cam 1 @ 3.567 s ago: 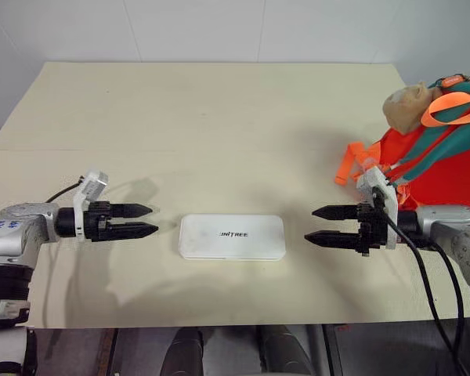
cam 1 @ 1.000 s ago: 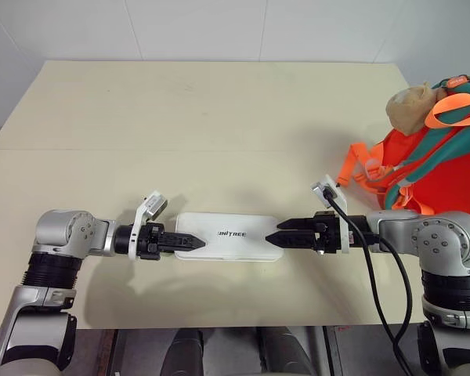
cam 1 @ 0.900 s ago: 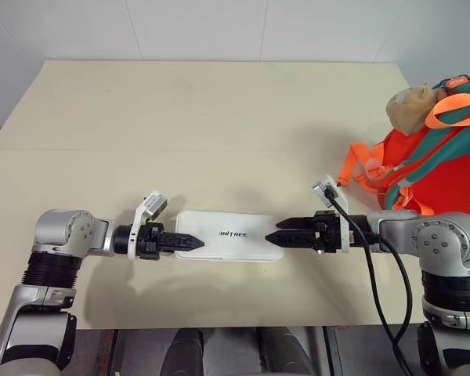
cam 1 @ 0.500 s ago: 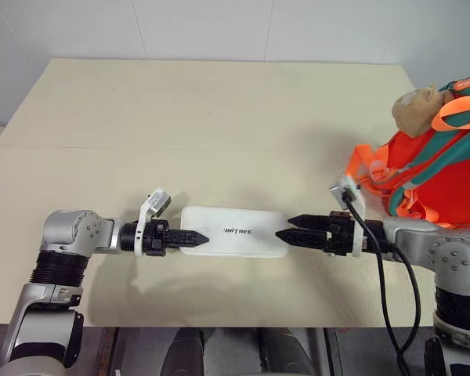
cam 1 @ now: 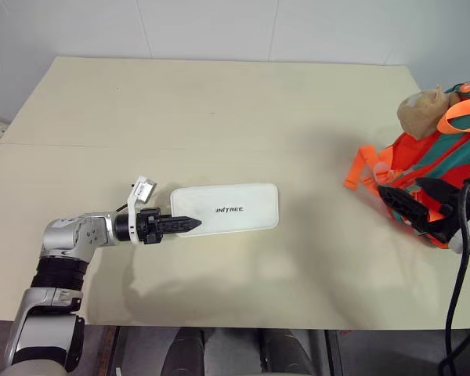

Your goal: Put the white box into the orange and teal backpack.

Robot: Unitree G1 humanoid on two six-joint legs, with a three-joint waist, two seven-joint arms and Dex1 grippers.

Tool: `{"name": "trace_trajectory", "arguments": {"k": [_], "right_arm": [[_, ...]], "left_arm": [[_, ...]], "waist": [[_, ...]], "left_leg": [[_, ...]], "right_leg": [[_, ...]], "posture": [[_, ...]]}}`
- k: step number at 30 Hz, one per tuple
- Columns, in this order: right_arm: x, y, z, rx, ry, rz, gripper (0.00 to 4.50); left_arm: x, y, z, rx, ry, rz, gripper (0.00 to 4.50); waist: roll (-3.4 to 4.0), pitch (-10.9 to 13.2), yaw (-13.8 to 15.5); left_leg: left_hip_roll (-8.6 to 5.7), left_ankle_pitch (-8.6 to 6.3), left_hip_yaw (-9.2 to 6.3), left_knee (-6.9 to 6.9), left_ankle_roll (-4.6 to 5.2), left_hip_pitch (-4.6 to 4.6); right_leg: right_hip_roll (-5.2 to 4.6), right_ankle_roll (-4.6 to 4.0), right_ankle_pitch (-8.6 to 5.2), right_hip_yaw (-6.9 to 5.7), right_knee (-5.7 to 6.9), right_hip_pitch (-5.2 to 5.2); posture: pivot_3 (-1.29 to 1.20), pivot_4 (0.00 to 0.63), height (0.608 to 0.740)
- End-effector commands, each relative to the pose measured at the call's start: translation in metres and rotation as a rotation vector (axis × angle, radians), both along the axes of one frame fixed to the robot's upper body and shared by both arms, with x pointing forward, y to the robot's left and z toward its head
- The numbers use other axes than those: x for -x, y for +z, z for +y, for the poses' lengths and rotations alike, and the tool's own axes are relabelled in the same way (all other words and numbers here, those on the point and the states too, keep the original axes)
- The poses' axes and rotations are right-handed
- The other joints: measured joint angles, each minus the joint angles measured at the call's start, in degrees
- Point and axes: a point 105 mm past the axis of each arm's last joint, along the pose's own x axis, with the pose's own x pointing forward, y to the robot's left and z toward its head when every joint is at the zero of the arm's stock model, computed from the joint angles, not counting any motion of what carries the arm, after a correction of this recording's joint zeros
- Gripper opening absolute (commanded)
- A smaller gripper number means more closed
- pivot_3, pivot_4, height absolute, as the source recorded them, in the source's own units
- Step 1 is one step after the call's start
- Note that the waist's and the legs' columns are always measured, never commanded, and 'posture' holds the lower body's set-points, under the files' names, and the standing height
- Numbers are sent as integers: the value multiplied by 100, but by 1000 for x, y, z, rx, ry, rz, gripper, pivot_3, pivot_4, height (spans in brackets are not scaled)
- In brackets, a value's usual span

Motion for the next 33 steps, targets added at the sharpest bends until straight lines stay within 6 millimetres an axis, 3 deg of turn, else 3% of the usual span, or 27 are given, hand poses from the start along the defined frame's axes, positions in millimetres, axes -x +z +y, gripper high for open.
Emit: {"name": "trace_trajectory", "arguments": {"k": [1,7,11,17,22,25,33], "right_arm": [[4,6,-11,73,-111,-15,4500],[-14,0,-17,92,-196,4,4500],[-41,4,-30,103,-300,-34,4500],[-79,3,-28,158,-334,-73,4500],[-103,11,-22,96,-365,-170,4500],[-106,8,-16,55,-338,-198,3854],[-111,0,-2,5,-267,-224,1073]], "left_arm": [[-4,19,-1,48,-25,-86,1432],[-3,18,-1,44,-24,-89,1432],[0,20,0,61,-5,-93,1432],[6,18,1,65,23,-97,1432],[7,20,4,82,66,-107,1432],[7,20,6,88,83,-109,1431],[7,21,13,87,111,-125,1431]], "waist": [[0,0,-12],[0,0,-36],[1,0,-49],[1,1,-51],[2,1,-64],[2,1,-58],[2,1,-87]], "left_leg": [[0,0,0,1,0,0],[2,0,1,1,1,4],[0,0,2,1,1,3],[3,1,4,-5,0,4],[2,1,5,-3,-1,0],[3,2,5,-2,-1,1],[3,2,4,0,-2,2]], "right_leg": [[0,0,0,0,1,0],[2,0,0,3,6,0],[1,0,0,3,5,0],[2,0,0,6,8,-7],[1,0,0,6,11,-11],[2,0,0,5,14,-10],[2,0,0,5,20,-10]], "posture": [[0,150,740],[0,150,740],[0,150,740],[0,150,740],[0,150,740],[0,150,740],[0,150,740]]}}
